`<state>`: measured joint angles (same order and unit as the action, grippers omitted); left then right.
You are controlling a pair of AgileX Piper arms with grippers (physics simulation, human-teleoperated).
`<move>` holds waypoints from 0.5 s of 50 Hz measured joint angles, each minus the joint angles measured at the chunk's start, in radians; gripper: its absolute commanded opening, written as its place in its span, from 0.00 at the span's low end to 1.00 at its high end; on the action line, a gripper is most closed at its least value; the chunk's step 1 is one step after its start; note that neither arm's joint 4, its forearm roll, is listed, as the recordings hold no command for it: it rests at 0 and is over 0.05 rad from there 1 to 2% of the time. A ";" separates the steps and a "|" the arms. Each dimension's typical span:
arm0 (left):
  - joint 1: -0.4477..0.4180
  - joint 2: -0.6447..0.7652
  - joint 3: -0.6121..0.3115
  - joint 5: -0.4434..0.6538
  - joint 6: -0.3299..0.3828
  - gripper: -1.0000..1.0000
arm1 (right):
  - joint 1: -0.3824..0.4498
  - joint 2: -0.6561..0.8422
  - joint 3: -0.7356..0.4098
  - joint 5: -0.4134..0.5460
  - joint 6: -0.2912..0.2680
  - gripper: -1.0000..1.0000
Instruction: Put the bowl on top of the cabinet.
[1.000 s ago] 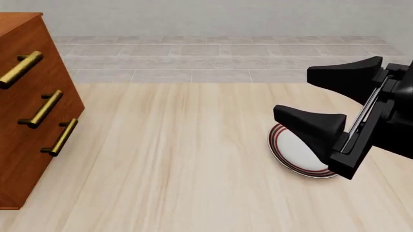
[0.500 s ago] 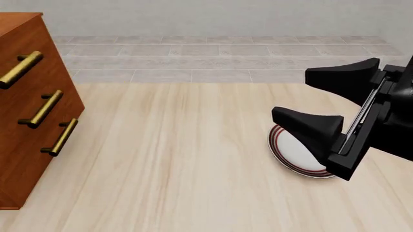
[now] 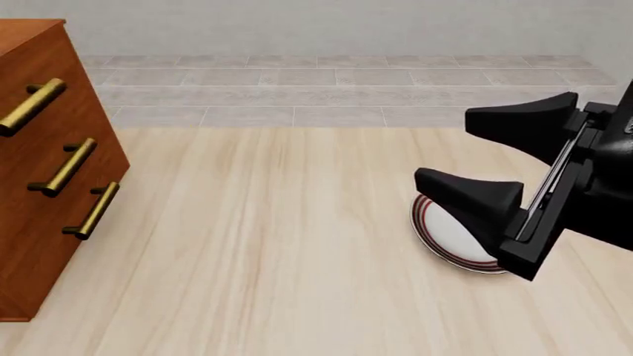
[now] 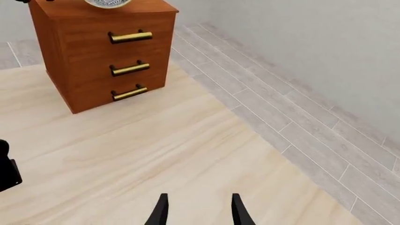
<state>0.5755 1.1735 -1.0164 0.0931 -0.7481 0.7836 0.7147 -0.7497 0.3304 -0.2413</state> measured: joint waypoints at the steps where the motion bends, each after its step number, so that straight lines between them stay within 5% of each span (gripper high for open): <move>1: 0.000 0.000 0.001 -0.002 -0.002 0.00 | 0.000 0.000 0.000 0.000 0.000 1.00; 4: 0.000 -0.001 0.004 -0.007 -0.007 0.00 | 0.001 0.000 0.000 0.000 0.000 1.00; 5: 0.000 -0.002 0.004 -0.009 -0.009 1.00 | 0.001 0.000 0.000 0.001 0.000 1.00; 25: 0.011 -0.017 0.012 -0.027 -0.021 1.00 | 0.004 0.000 0.003 -0.001 -0.004 1.00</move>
<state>0.5862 1.1564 -1.0048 0.0660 -0.7695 0.7872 0.7151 -0.7466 0.3293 -0.2453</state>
